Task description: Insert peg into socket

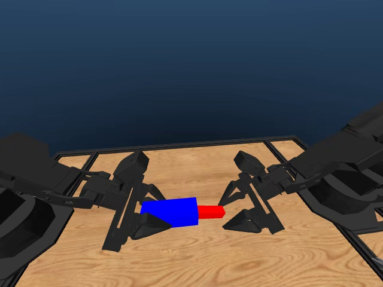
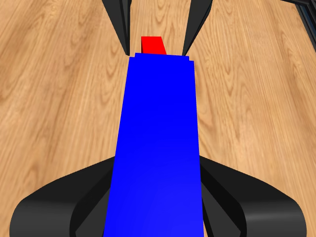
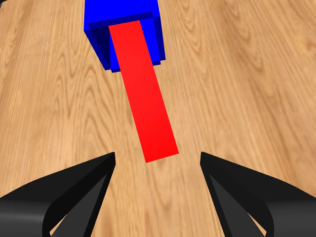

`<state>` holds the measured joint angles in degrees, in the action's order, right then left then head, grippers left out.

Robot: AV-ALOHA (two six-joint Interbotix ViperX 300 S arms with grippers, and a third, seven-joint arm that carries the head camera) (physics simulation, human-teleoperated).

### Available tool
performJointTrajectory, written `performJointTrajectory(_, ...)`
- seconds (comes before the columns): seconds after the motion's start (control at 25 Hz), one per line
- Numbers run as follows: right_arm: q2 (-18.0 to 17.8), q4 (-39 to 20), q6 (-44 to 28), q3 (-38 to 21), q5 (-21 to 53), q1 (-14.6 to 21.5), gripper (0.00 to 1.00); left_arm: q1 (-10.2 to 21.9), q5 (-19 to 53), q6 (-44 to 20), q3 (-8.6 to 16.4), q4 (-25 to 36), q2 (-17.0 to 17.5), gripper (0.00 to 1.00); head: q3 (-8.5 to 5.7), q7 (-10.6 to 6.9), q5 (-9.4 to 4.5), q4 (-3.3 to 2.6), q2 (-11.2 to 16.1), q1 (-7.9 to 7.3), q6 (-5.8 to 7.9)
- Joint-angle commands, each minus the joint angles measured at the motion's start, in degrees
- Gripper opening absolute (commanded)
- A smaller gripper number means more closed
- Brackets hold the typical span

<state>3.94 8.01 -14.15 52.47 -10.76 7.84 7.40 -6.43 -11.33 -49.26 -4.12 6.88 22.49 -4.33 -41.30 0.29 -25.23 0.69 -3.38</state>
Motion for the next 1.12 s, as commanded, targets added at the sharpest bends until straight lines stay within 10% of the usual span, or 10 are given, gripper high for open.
performJointTrajectory(0.04,-1.9,0.9,-3.2,2.9,-6.0,-1.0,0.96,0.1,-2.3,0.0,1.9,0.4,-0.2,0.00,-0.69,0.12,0.86,-0.09,-0.8,0.56,0.07)
performJointTrajectory(0.08,-2.5,0.9,-3.6,3.1,-7.0,-1.1,0.00,0.1,-1.7,0.0,1.9,0.4,0.0,0.00,-0.70,0.13,0.87,-0.10,-0.8,0.61,0.07)
performJointTrajectory(0.76,-8.7,-4.7,2.1,-16.5,1.1,0.3,0.00,0.8,-3.4,-1.1,1.5,0.2,-1.4,0.00,-0.73,0.35,0.46,-0.01,-0.8,0.88,-0.60)
performJointTrajectory(1.12,-5.3,-1.3,-2.3,-7.3,-4.3,0.1,0.00,1.8,-4.0,-1.0,0.1,-0.8,0.5,0.00,-0.26,-0.14,0.53,0.22,-2.1,-0.29,-0.50)
